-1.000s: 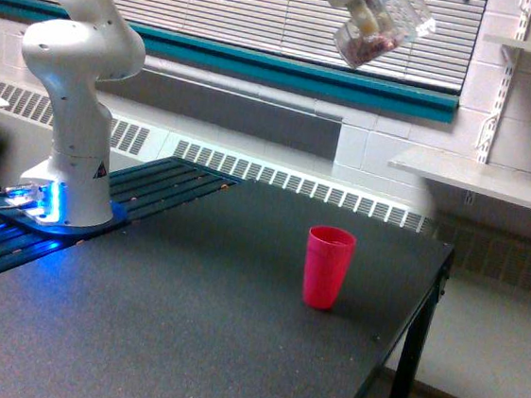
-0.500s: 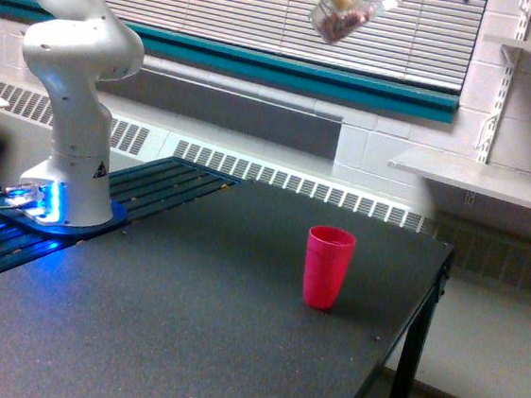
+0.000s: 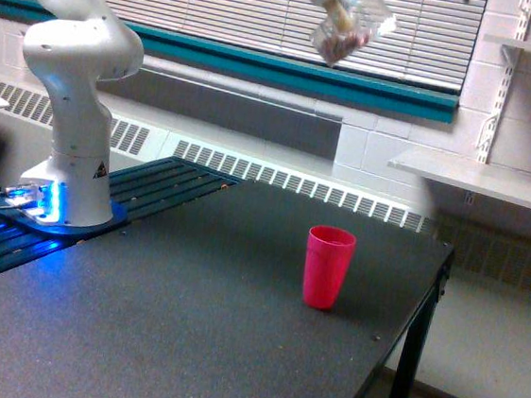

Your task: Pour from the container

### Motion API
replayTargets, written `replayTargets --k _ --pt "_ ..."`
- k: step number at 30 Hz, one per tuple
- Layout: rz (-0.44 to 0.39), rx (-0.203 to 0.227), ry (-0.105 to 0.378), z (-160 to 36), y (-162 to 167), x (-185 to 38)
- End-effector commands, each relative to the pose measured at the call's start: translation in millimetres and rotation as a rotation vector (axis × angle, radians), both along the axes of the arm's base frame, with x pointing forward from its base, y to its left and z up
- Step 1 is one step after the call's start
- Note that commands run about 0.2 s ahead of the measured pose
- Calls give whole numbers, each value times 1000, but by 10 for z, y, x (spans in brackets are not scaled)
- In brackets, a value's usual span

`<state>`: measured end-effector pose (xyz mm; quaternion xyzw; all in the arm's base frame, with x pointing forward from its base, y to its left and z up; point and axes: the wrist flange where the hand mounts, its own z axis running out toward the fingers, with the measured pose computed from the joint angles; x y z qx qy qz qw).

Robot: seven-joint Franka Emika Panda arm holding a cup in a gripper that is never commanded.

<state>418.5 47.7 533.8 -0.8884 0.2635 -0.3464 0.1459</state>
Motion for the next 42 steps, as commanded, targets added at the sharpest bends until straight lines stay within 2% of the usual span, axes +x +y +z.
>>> replayTargets --k 1,14,23,37,42 --pt "30 -17 28 -253 97 72" --pt "45 -43 92 -824 227 146" --pt "23 -43 139 -1196 114 141" --pt "3 -104 198 -1640 21 147" --pt "-4 -108 218 -1763 -9 132"
